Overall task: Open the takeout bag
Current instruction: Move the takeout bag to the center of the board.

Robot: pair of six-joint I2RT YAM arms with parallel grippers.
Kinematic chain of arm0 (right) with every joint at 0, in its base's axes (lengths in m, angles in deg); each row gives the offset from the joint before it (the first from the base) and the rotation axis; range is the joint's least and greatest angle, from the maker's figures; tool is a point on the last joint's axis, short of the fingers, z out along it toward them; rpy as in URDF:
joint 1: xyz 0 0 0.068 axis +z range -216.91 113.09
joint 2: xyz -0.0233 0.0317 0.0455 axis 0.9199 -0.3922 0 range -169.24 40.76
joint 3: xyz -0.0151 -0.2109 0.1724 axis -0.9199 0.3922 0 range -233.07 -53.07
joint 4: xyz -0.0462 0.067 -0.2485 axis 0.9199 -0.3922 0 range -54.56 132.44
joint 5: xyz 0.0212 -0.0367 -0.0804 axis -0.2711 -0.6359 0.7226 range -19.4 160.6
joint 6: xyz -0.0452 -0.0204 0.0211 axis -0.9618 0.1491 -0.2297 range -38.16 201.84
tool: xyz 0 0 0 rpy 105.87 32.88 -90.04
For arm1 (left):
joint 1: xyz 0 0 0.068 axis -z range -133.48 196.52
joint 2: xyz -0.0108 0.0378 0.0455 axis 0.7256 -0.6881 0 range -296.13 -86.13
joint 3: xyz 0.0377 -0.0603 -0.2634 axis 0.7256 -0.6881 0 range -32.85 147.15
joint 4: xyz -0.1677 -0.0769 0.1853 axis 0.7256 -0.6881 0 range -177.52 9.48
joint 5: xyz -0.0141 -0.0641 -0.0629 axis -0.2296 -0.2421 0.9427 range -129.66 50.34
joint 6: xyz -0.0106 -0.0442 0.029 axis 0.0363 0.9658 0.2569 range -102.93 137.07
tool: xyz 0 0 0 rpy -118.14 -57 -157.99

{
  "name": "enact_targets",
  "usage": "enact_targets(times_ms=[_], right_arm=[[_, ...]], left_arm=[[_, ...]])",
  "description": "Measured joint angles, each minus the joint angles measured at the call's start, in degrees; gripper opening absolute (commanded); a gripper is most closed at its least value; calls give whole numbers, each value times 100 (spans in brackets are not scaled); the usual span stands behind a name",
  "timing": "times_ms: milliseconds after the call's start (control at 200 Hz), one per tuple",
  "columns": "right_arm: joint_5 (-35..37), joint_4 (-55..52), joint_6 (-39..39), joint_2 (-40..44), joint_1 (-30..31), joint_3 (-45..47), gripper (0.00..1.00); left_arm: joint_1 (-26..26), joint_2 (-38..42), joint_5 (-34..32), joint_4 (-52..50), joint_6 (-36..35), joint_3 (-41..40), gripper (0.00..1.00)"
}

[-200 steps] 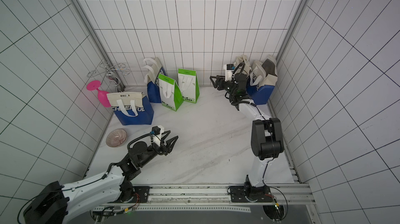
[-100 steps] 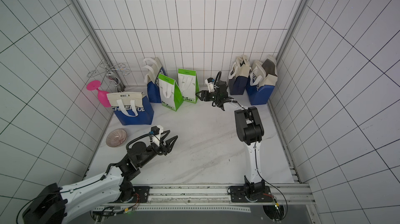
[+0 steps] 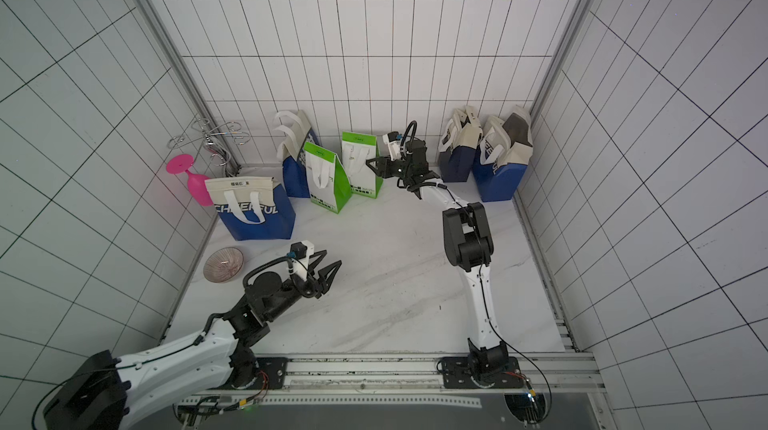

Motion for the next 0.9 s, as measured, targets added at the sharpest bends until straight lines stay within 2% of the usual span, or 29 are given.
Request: enact_targets(times_ms=[25,105,135,285,450,625,760,900], right_arm=[[-13,2,-7,-15,7,-28,24],[-20,-31,2,-22,7,-35,4],[-4,-37,-22,-22,7,-35,0],[136,-55,-146,39,7,22,0],[420,-39,-251,730,7,909,0],[708,175,-219,2068,-9,2614,0],[741,555,-48,3126,-4,4107,0],[715,704,0,3967,70,5230,0]], left_arm=[[0,-9,0,0,0,0,63],[0,-22,0,0,0,0,63],[0,-22,0,0,0,0,63],[0,-22,0,0,0,0,63],[0,-35,4,0,0,2,63],[0,-31,24,0,0,2,63],[0,59,68,-37,-17,2,62],[0,210,149,-24,-42,0,62]])
